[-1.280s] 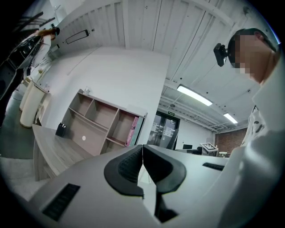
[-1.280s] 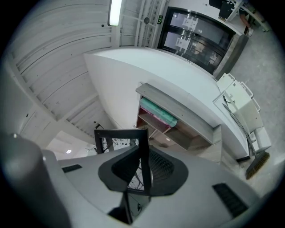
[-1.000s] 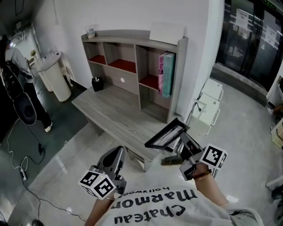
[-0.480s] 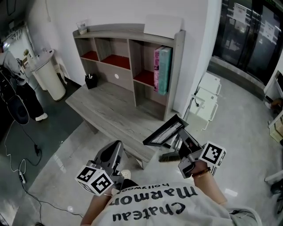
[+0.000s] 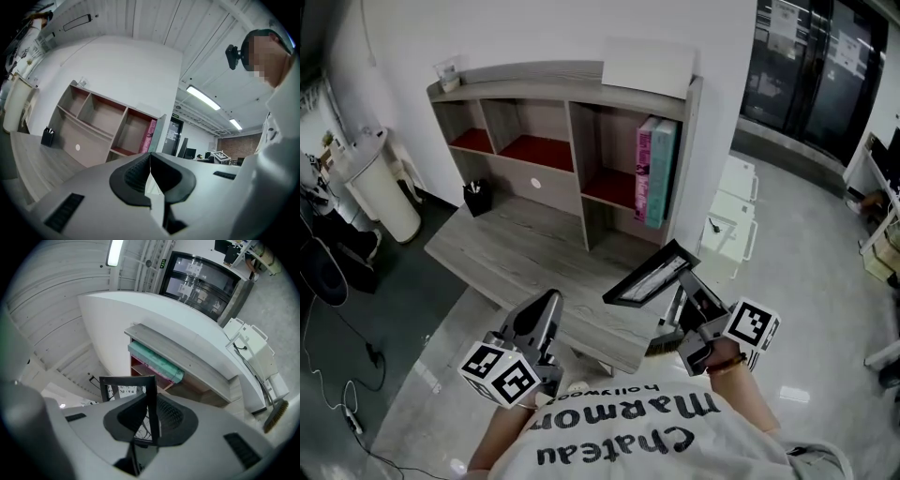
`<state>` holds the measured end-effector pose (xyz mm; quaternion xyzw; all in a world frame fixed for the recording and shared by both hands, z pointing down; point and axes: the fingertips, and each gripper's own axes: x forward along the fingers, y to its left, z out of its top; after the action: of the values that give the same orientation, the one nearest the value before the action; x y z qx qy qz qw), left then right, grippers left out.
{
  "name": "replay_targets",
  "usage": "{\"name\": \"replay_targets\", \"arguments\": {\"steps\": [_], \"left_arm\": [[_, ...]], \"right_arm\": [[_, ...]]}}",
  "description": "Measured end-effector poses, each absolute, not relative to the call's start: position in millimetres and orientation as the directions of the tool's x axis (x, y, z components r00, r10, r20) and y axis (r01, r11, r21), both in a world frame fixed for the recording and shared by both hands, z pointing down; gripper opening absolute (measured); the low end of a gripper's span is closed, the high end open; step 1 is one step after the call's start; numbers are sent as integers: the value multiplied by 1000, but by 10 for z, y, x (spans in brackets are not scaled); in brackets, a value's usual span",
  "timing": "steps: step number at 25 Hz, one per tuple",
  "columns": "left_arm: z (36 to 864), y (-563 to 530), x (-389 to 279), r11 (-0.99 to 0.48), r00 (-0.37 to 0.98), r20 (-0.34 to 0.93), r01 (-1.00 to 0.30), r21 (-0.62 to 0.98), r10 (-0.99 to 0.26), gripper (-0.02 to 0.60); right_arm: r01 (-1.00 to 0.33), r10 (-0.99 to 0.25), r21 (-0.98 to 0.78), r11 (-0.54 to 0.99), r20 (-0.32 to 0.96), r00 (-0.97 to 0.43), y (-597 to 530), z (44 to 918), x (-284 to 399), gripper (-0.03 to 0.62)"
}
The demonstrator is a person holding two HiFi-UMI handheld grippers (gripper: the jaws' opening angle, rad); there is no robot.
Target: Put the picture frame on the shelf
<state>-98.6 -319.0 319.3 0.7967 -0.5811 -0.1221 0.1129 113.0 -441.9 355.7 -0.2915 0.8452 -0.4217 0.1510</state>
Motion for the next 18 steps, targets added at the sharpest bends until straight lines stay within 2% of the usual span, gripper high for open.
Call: {"name": "replay_targets", "arguments": {"steps": [5, 18], "left_arm": [[2954, -3490, -1454, -339, 326, -93, -900, 276, -941, 17], [2935, -4013, -2581, -365, 345, -120, -882, 298, -931, 17]], "right_arm": [[-314, -637, -803, 506, -102, -764, -4625, 3307, 700, 71], [-407, -696, -760, 506, -82, -714, -5147, 3187, -190, 71]]}}
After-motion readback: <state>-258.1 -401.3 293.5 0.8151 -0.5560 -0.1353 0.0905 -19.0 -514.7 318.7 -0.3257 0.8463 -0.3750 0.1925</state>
